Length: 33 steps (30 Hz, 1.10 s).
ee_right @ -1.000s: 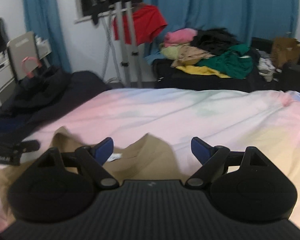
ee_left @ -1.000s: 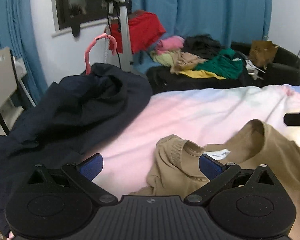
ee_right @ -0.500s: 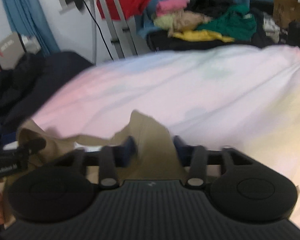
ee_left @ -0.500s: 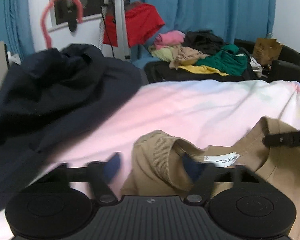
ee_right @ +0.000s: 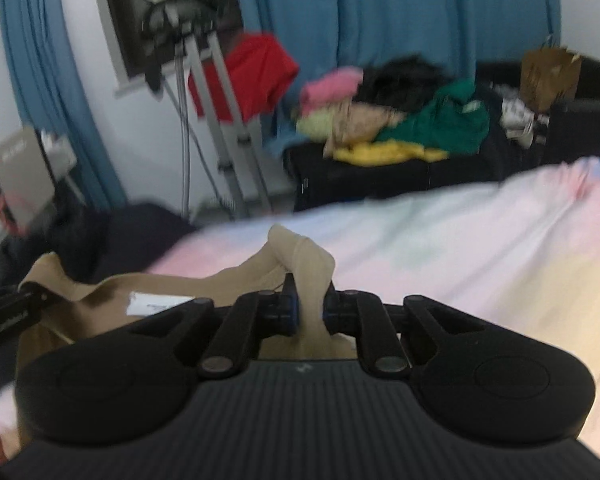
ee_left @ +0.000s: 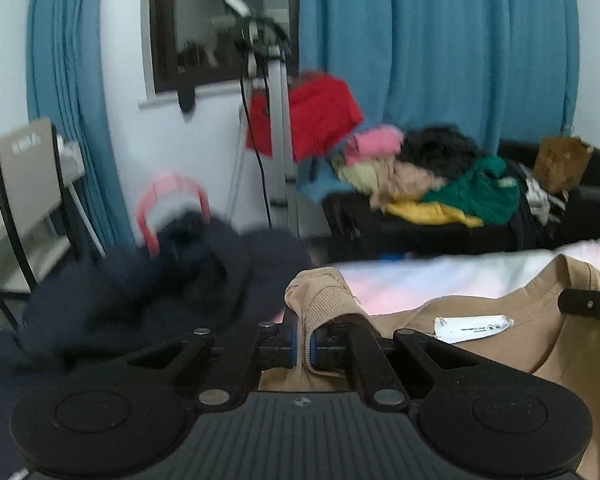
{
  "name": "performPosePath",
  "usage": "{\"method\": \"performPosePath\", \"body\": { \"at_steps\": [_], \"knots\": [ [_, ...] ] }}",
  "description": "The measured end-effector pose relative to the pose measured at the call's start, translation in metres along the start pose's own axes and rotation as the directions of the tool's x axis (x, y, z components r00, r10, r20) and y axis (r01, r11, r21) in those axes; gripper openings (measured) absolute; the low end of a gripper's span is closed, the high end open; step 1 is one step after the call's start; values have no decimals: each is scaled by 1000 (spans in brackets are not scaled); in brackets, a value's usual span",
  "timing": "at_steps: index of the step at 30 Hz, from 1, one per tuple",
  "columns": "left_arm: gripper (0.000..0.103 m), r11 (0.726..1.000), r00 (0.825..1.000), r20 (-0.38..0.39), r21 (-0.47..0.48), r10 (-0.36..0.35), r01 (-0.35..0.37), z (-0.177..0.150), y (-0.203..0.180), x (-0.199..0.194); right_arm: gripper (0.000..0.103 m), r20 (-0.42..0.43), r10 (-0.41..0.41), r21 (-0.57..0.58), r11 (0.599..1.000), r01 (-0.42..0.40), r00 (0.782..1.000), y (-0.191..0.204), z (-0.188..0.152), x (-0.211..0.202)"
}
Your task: Fold clothes
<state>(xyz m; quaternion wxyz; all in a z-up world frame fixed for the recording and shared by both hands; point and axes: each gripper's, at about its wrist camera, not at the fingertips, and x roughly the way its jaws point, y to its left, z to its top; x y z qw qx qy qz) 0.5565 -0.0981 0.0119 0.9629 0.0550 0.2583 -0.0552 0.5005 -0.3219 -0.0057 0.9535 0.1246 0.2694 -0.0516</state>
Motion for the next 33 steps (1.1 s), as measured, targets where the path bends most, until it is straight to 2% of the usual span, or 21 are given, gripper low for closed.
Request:
{"method": "performPosePath", "body": {
  "at_steps": [3,5,8,10,11,12,13,14,15,16,19,22,25,28,33],
  "knots": [
    [6,1000,998,61,-11,18,-17,17,-1,6,13,72,-12,3,1000,12,997,3,14,8],
    [7,1000,998,59,-20,7,-6,16,-3,23,13,72,-26,3,1000,26,997,2,17,22],
    [21,999,1000,19,-41,-12,13,3,-3,59,15,39,-46,14,999,46,998,-5,9,49],
    [36,999,1000,-17,-46,-25,24,-11,1,79,16,27,-44,29,999,44,999,-11,1,58],
    [43,999,999,-34,-39,-29,28,-18,2,86,22,20,-43,37,998,43,999,-14,-3,63],
    [59,999,999,-44,-26,-29,28,-23,4,90,30,14,-42,45,998,42,999,-17,-6,67],
    [73,1000,998,-49,-10,-27,27,-28,6,92,52,8,-41,52,998,41,999,-19,-10,72],
    [77,1000,999,-47,11,-24,24,-32,7,91,77,1,-40,60,997,40,999,-22,-14,76],
    [84,999,999,-39,28,-21,22,-35,8,87,88,-5,-39,68,997,39,999,-25,-18,80],
    [89,999,999,-30,39,-20,21,-37,10,83,94,-3,-29,66,997,29,1000,-25,-20,78],
    [93,999,999,-30,3,-34,34,-41,18,58,94,17,-16,23,1000,15,1000,-17,-23,48],
    [100,999,999,10,-13,-48,48,-44,25,15,94,52,-6,-22,1000,7,999,-7,-29,8],
    [101,999,998,42,-8,-53,53,-53,31,-42,94,85,22,-60,998,-16,996,1,-43,-45],
    [101,998,996,63,-19,-59,60,-74,42,-98,94,117,45,-84,996,-35,992,9,-63,-101],
    [101,998,996,87,-62,-21,26,-124,58,-187,94,161,69,-101,994,-53,985,22,-105,-192]
  ]
}}
